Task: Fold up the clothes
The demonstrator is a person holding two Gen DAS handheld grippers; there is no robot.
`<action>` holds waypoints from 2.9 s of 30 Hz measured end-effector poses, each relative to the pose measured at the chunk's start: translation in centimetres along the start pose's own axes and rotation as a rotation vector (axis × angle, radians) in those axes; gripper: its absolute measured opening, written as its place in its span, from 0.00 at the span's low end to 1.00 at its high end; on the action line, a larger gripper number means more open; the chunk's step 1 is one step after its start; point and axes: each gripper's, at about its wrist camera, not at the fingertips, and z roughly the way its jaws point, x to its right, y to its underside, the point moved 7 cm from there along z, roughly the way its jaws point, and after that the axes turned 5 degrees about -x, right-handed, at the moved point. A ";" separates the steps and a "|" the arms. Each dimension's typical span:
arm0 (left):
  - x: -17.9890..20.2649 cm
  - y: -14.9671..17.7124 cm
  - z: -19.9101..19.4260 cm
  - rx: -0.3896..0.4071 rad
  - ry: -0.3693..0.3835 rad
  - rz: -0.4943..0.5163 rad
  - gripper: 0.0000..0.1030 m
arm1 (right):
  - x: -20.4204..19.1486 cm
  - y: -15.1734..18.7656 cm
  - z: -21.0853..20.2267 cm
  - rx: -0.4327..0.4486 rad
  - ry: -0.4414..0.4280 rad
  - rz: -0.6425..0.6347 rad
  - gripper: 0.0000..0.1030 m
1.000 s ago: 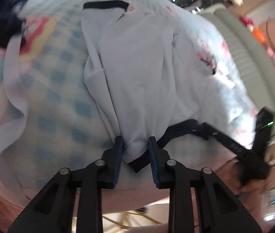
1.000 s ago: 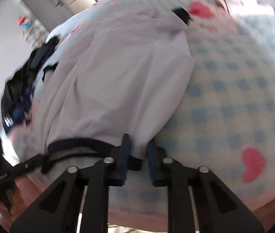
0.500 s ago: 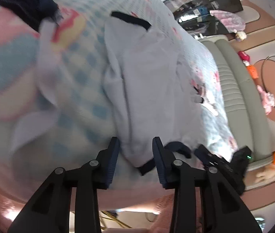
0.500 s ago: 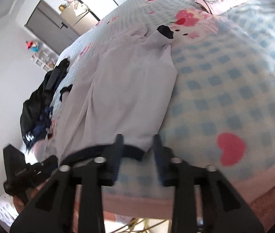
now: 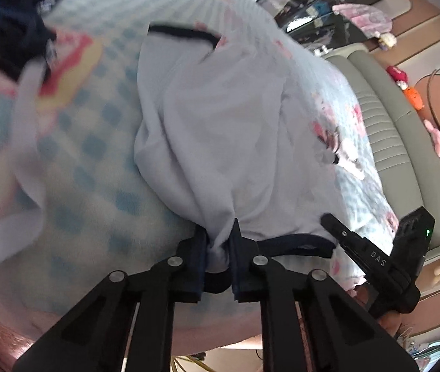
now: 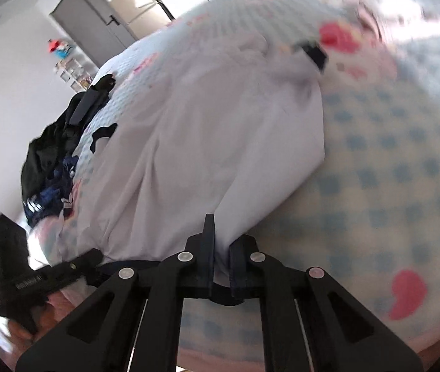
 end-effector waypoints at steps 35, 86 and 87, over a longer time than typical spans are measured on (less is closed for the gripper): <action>-0.5 1.4 1.8 -0.067 0.054 -0.004 0.14 | 5.3 4.0 -2.0 -0.077 0.131 0.127 0.20; -5.8 -2.0 -1.3 0.100 -0.037 -0.160 0.44 | 5.9 3.2 -3.9 -0.074 0.202 0.178 0.50; -6.2 -1.8 -1.3 0.105 -0.036 -0.164 0.43 | 6.0 2.9 -4.1 -0.063 0.224 0.168 0.51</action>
